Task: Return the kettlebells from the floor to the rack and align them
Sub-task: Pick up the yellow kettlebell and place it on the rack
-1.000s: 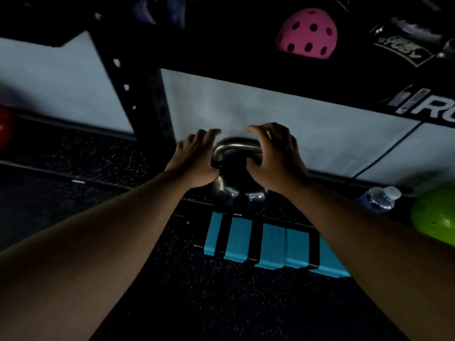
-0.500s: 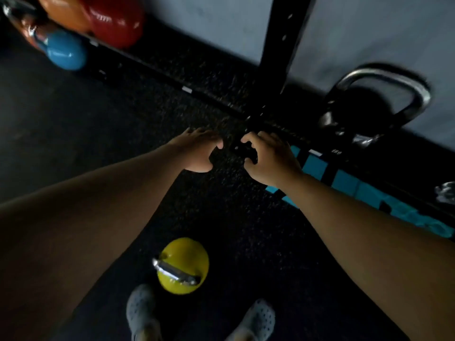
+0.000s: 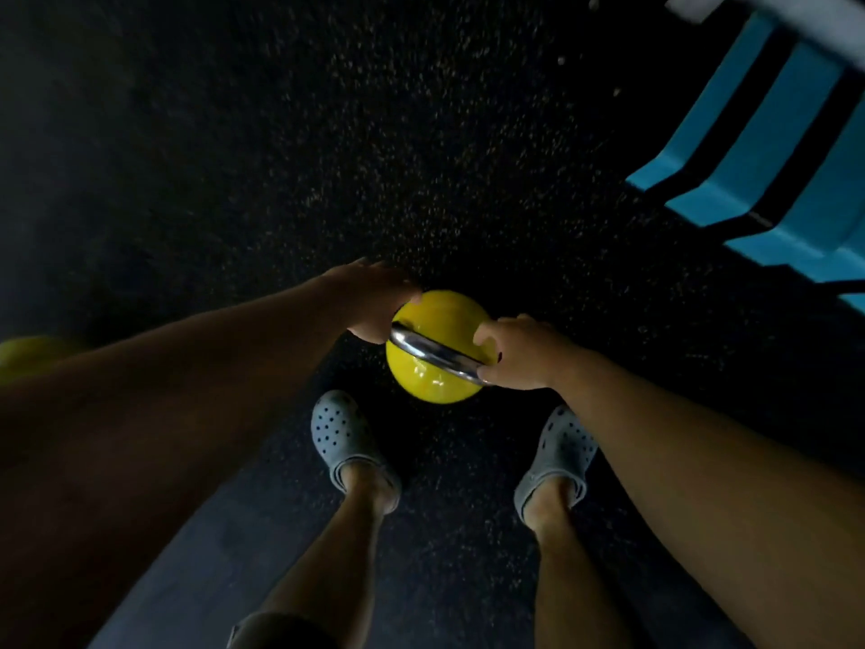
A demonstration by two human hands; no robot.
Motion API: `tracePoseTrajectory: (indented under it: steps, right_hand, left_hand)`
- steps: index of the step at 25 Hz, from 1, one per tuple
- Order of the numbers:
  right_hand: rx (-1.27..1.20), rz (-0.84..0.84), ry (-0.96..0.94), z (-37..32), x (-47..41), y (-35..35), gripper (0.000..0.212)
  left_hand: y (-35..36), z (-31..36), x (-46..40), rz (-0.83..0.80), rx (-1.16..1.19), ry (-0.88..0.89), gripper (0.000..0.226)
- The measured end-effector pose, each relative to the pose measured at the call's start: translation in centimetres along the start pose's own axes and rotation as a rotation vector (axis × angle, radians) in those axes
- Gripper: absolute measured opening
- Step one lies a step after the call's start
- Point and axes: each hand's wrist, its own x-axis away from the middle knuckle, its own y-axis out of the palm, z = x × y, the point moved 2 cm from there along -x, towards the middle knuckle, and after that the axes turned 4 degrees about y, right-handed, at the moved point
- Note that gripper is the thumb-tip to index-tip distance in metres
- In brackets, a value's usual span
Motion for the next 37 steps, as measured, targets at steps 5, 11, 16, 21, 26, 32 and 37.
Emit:
tracePoseTrajectory:
  steps: [5, 11, 16, 21, 26, 32, 37]
  right_hand:
    - [-0.139, -0.012, 0.020, 0.0, -3.3, 5.7, 0.027]
    - [-0.228, 0.045, 0.067, -1.2, -3.2, 4.6, 0.036]
    - [-0.221, 0.198, 0.107, -2.2, -1.1, -1.4, 0.040]
    - [-0.171, 0.387, 0.105, -4.2, 2.5, -9.7, 0.045]
    - [-0.143, 0.570, 0.125, -6.4, 6.0, -20.9, 0.044]
    - [-0.084, 0.848, 0.141, -7.3, 7.7, -35.1, 0.030]
    - [-0.015, 1.022, 0.187, -6.4, 6.3, -46.1, 0.031]
  left_hand:
    - [5.6, 0.1, -3.2, 0.019, 0.107, 0.134, 0.038]
    - [5.5, 1.2, -3.3, 0.035, 0.245, 0.117, 0.024]
    - [1.1, 1.6, -1.4, 0.206, 0.354, 0.065, 0.006]
    - [-6.6, 1.1, 1.4, 0.363, 0.379, 0.058, 0.012]
    - [-18.7, -1.4, 4.2, 0.477, 0.207, 0.144, 0.017]
    - [-34.7, -4.6, 6.0, 0.651, -0.061, 0.165, 0.018]
    - [-46.5, -7.8, 3.7, 0.779, -0.204, 0.170, 0.023]
